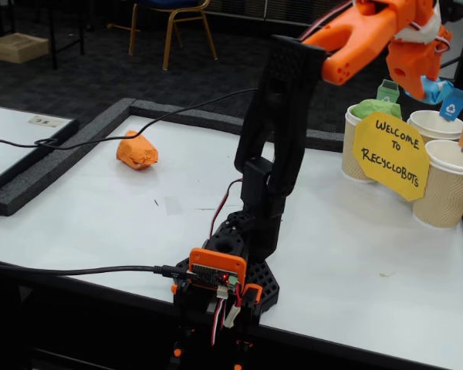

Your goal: Sort rubbish by color.

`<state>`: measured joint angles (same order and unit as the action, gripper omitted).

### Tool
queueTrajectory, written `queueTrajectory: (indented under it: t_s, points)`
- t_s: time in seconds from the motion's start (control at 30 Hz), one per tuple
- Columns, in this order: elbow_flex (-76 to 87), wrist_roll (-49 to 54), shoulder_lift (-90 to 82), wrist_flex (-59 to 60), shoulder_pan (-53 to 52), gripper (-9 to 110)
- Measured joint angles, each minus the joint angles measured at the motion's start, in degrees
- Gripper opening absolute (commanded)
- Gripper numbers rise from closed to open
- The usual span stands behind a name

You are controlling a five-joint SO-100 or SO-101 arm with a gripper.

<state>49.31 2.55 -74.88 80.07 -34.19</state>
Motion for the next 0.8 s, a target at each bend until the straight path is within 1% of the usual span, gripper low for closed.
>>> queueTrajectory:
  t_s: [0.2,0.4,0.67,0.73,0.8]
  points:
    - [-6.24,0.00,5.01,-0.62,-0.18,0]
    - [-8.70,0.00,7.38,-2.29,-0.35,2]
    - [-8.79,0.00,8.79,-2.64,-0.35,24]
    - [-8.79,0.00,8.79,-2.64,-0.35,29]
    - [-8.79,0.00,8.79,-2.64,-0.35,31]
